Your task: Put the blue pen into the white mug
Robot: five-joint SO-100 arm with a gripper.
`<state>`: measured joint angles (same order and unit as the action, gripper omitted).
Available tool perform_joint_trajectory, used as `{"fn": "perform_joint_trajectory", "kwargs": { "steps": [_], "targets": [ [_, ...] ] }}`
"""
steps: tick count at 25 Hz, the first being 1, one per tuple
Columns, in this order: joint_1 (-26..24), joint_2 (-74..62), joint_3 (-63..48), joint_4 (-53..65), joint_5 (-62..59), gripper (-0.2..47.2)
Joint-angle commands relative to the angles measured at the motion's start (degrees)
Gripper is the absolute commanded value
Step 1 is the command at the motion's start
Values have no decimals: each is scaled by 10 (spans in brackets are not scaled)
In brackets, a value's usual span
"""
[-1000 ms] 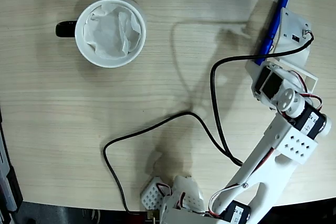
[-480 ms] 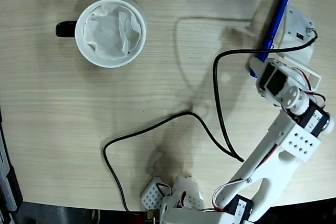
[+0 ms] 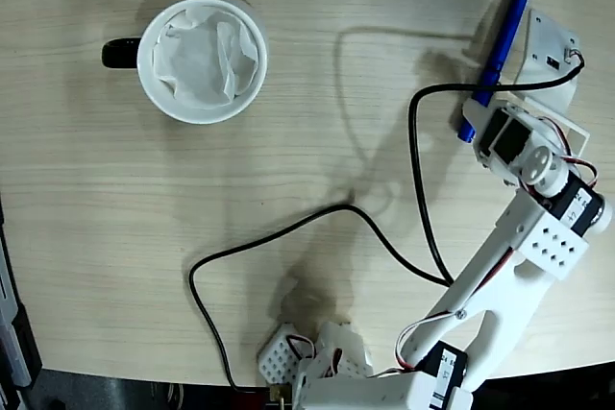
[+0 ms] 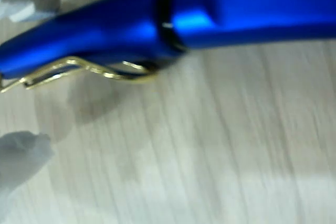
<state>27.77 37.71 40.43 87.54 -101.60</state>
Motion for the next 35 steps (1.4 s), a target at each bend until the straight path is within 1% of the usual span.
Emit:
{"fn": "perform_joint_trajectory", "kwargs": {
  "steps": [1,4,6,9,12,19,27,32,35],
  "targets": [
    [8,9,-22,-4,-12,167],
    [6,-1,-22,-9,-12,164],
    [6,-5,-22,-9,-12,130],
    [5,-10,-22,-9,-12,98],
    [5,-13,-21,-9,-12,55],
    [1,-14,-18,-9,-12,1],
    [-6,0,-10,-7,2,1],
    [-24,33,-4,-7,91,1],
    [-40,70,28,-7,149,0]
  ]
}}
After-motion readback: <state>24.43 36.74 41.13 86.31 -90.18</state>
